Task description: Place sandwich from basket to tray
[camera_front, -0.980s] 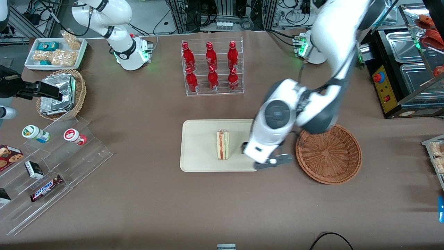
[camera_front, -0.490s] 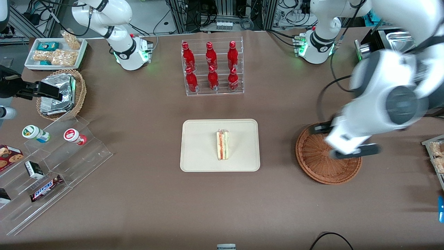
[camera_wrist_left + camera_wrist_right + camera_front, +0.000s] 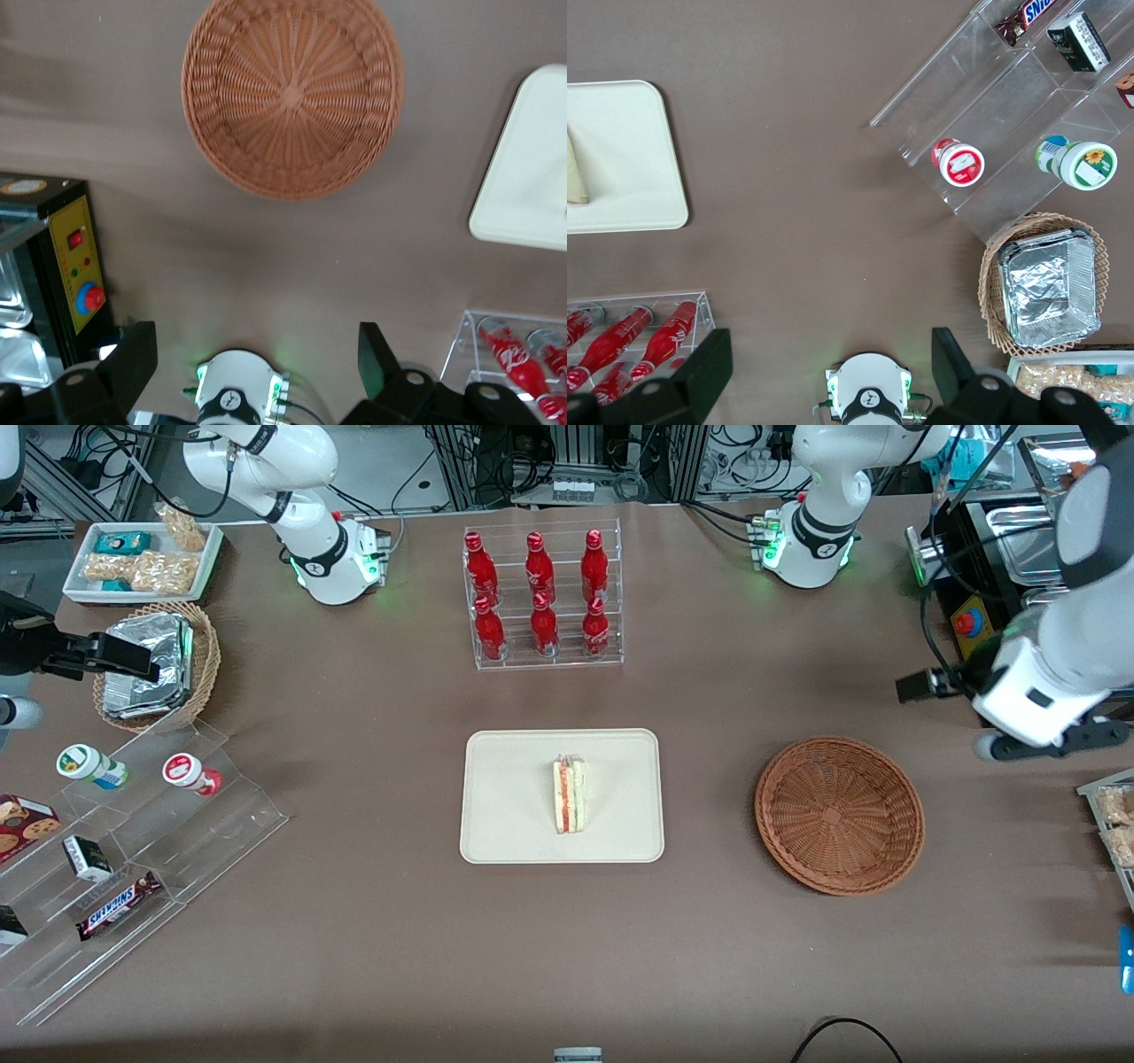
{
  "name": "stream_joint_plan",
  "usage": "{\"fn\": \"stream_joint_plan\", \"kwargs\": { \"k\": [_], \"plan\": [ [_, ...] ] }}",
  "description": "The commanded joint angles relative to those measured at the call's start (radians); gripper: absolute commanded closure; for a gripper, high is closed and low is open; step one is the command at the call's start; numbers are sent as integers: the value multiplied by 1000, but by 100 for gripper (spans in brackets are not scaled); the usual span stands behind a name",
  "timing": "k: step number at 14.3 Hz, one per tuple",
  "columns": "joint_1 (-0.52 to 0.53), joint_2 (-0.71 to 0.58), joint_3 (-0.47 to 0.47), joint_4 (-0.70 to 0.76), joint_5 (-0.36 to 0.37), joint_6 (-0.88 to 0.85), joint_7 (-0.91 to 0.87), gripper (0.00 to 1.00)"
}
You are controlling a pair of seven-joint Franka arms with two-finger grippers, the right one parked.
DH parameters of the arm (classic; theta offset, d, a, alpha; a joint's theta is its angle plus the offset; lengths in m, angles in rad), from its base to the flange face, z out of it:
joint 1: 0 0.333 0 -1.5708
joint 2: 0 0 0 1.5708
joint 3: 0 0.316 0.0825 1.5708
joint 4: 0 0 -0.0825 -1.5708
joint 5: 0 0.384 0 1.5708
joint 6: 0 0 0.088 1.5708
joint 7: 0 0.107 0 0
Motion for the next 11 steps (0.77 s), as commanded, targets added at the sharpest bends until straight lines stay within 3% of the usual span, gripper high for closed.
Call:
{"fn": "stream_joint_plan", "kwargs": {
  "k": [1, 4, 11],
  "plan": [
    [0, -110, 1, -120, 14, 36, 19, 0],
    [32, -134, 1, -111, 7, 13, 123, 0],
    [29, -91, -2, -22, 2, 20, 137, 0]
  ]
}}
